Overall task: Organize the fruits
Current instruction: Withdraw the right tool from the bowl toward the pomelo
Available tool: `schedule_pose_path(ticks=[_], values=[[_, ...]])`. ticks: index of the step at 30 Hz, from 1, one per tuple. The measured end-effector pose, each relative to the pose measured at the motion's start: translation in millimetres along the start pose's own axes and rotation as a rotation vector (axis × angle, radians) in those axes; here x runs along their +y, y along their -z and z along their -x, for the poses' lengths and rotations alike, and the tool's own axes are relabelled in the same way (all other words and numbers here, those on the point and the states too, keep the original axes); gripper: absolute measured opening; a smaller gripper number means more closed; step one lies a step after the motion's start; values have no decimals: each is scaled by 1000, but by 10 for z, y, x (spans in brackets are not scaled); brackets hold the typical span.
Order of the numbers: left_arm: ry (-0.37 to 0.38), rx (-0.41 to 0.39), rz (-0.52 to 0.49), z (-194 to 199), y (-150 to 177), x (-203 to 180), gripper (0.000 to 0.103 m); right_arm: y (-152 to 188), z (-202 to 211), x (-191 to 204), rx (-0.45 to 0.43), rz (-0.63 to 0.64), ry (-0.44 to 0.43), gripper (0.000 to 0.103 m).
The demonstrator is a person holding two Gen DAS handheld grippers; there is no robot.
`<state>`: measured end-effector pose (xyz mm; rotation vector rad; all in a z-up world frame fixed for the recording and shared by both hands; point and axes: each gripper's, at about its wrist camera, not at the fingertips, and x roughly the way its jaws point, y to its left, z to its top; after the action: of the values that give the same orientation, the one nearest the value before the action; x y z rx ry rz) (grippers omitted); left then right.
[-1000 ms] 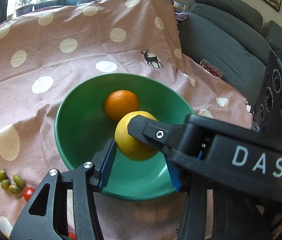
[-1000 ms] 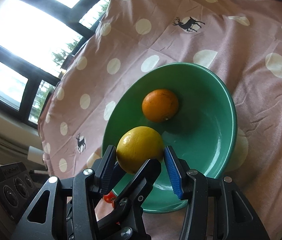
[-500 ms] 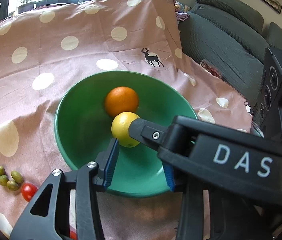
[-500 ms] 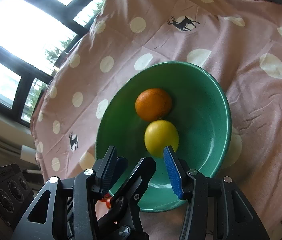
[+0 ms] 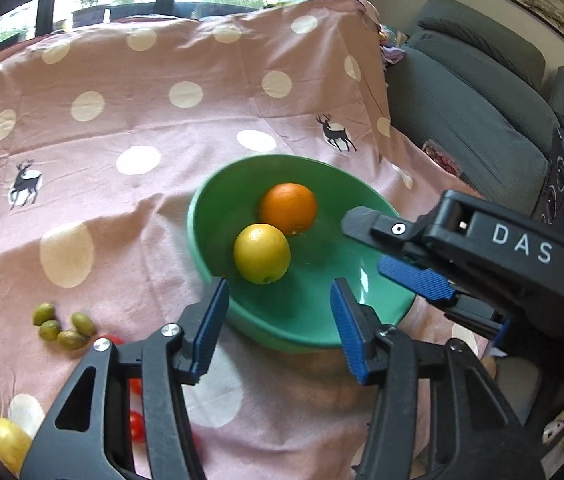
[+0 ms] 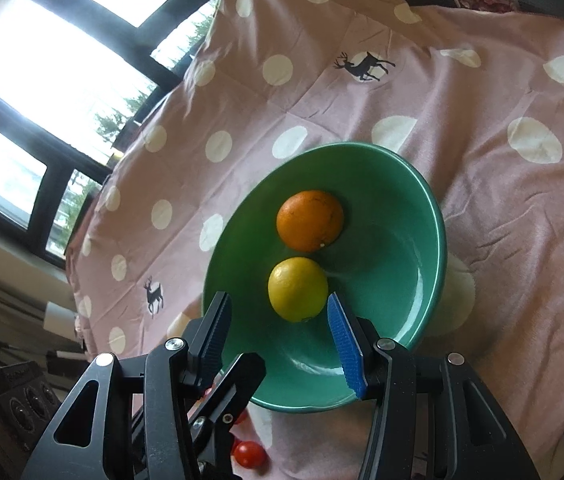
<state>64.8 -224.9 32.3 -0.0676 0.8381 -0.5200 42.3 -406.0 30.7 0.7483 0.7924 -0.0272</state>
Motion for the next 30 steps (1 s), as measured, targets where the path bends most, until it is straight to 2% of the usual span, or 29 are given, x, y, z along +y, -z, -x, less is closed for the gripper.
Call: schedule_pose_path(ticks=[6,9,11,18,20,24,28,30], values=[[-97,-59,62,317,133,230,74,66,107,106,-19,41,-20,55],[-145,-74,115,462,218,406,76,116,147,195,-24,72,-11,55],[-174,-85,145,568,272,521,77,147,159,275,-23,102,-7,59],[-295,-143,218,872,438,888,85,330,146,577,6,193,-46,65],[-307,-154,241,944,488,1014,85,400,118,677,22,225,-50,68],[-315,-156,320,1046,568,1280,88,534,61,868,53,286,-43,69],[-361,-151,369,1164,621,1505,89,689,-18,1046,101,335,-61,69],[-373,-157,388,1222,658,1598,95,782,-69,1139,134,361,-74,71]])
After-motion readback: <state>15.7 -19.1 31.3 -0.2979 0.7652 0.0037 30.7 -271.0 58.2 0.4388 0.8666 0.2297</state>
